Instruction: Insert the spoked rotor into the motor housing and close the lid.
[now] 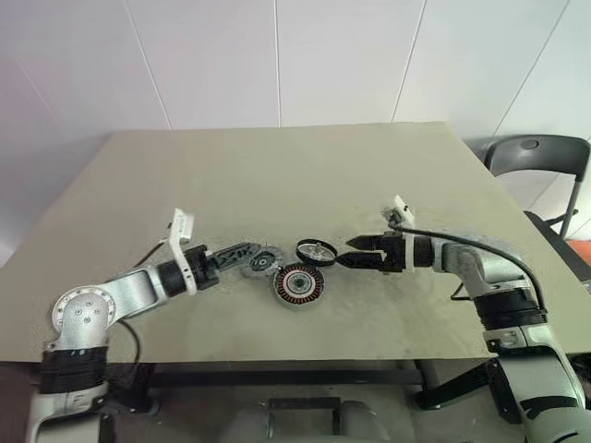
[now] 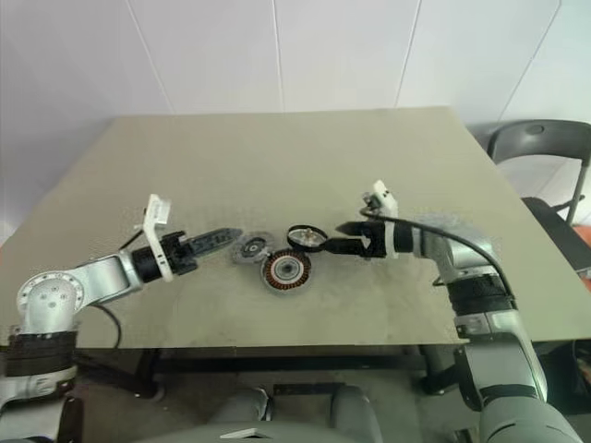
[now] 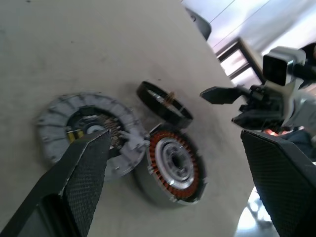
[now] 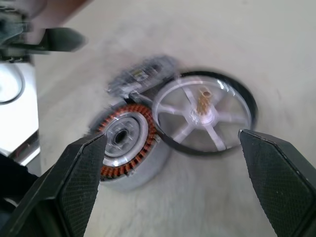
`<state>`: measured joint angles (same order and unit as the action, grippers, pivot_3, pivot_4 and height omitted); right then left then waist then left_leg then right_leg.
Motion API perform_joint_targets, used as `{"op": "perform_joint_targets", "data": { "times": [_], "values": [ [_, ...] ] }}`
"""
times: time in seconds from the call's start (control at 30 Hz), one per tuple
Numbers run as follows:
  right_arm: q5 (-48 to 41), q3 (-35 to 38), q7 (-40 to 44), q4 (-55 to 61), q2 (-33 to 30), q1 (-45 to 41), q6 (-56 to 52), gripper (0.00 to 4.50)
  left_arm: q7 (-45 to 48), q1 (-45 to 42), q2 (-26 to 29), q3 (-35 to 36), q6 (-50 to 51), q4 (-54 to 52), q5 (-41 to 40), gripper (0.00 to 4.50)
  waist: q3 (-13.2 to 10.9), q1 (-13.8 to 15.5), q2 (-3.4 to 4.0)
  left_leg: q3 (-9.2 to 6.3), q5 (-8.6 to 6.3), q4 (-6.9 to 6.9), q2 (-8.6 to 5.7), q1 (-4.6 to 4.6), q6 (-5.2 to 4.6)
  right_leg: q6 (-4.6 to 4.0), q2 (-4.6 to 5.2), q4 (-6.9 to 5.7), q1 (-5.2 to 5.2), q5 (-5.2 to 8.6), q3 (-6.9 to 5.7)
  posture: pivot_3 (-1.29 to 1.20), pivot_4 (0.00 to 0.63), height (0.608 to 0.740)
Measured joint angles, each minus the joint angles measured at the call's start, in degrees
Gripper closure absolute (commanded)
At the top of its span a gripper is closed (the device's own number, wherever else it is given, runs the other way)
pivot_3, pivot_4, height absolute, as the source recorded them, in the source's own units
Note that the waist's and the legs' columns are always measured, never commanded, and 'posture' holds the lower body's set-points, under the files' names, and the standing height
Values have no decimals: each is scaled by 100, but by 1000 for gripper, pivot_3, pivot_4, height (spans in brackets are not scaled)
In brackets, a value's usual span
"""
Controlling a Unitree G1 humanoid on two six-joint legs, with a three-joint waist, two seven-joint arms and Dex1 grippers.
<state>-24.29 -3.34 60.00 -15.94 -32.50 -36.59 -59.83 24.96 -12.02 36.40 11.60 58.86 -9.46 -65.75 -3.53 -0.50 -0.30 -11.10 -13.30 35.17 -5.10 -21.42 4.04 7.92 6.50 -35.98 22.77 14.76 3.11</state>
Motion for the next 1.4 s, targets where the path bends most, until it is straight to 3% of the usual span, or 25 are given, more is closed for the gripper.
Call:
{"op": "perform_joint_targets", "data": {
  "times": [0.13, 0.33, 0.53, 0.87, 0.97, 1.33, 1.4],
  "values": [
    [-339, 560, -554, -427, 67, -227, -1624, 0, 835, 392, 438, -37, -1151, -75, 1205, 37, -1, -8, 3, 4, -1, -8, 3, -4, 0, -3, 2, 0, 11, 0, 0, 0, 0, 740],
    [-429, 1499, -1489, -1042, 743, -512, -2700, 0, 1534, 730, 800, -308, -2179, -3, 2510, 37, -2, -35, 5, 11, -1, -24, 5, -5, -3, -1, 3, 2, 21, -1, 3, 0, 0, 740],
    [-418, 2535, -2376, -1278, 1494, -686, -3216, 0, 1812, 861, 648, -314, -2279, 25, 2697, 37, -2, -38, 7, 9, 0, -19, 5, -6, -4, 4, 3, -8, 25, -3, 3, 0, 0, 740],
    [-401, 3715, -3524, -1426, 2275, -892, -3208, 0, 1859, 967, 550, -273, -2175, -158, 2696, 37, -2, -71, 12, 8, 0, -19, 5, 0, -4, 21, 0, -14, 24, -13, 3, 0, 0, 740],
    [-402, 3994, -3823, -1474, 2430, -922, -3100, 595, 1850, 968, 513, -227, -2162, -159, 2698, 0, -1, -70, 13, 7, 0, -19, 5, 0, -4, 22, 0, -13, 23, -13, 3, 0, 0, 740],
    [-436, 3838, -4099, -1233, 2473, -905, -2657, 4290, 1762, 940, 333, -104, -1978, -160, 2659, 0, -3, -117, 19, 7, 0, -19, 6, 0, -4, 22, 0, -14, 23, -13, 3, 0, 0, 740],
    [-518, 3685, -4023, -1112, 2457, -904, -2548, 4475, 1743, 928, 323, -45, -1921, -159, 2640, 0, -4, -164, 20, 6, 0, -18, 6, 0, -4, 23, 0, -14, 22, -13, 3, 0, 0, 740]
  ]
}}
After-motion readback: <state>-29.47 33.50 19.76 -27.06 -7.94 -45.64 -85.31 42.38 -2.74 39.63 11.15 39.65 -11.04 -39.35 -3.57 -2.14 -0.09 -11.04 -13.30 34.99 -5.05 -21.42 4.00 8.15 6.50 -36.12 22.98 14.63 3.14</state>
